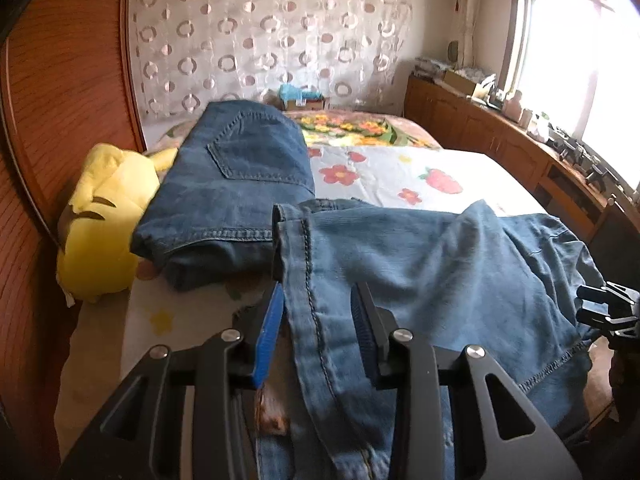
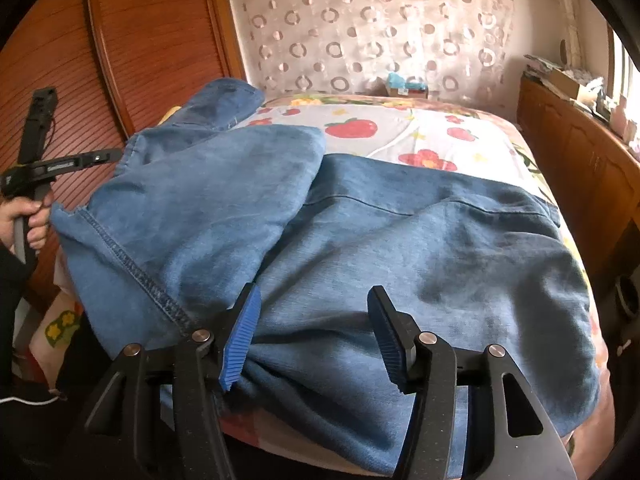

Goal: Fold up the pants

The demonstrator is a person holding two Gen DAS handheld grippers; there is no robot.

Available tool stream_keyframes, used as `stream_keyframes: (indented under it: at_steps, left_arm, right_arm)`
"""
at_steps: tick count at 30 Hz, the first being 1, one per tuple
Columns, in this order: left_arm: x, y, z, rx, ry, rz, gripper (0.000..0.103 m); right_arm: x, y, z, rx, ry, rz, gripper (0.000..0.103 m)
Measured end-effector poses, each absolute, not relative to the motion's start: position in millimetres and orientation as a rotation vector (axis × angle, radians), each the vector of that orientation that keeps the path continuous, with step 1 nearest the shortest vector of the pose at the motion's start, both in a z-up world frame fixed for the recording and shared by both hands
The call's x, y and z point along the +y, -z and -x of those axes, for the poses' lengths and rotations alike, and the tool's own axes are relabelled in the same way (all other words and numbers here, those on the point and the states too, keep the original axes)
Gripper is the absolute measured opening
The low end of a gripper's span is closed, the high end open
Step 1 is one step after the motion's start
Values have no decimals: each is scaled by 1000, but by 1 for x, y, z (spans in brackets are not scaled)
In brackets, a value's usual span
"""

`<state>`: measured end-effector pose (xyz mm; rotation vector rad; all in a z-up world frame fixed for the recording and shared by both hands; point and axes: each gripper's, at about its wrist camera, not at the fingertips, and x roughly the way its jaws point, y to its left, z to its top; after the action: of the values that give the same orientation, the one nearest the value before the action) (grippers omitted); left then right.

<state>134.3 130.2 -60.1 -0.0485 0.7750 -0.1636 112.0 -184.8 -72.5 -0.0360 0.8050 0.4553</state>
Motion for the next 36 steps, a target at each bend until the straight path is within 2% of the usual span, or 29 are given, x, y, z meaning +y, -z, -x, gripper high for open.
stream_keyframes:
  at_steps: [9,11,14,19,21,32,36]
  left_arm:
    - [135,65,-159,810,135,51,30]
    - [133,64,-163,810,151,44,16]
    - [129,57,-161,781,142,15,5]
    - [143,28,-156,686,82,49,5]
    - [147,23,-160,691,77,59,5]
    - [132,15,-139,674,107,24,37]
    - [119,14,-121,651,137,34,38]
  right_arm:
    - [-195,80,-112,809,-445,18,58]
    - [-199,81,-113,810,-439,4,58]
    - [-205,80,-113,810,-427,-5,58]
    - [-214,81,-114,813,-409,-17,58]
    - [-214,83,-114,819,-409,-20,58]
    - [-225,80,-104,807,-379,-19,59]
    - [-238,79,-99,811,-345,-27,59]
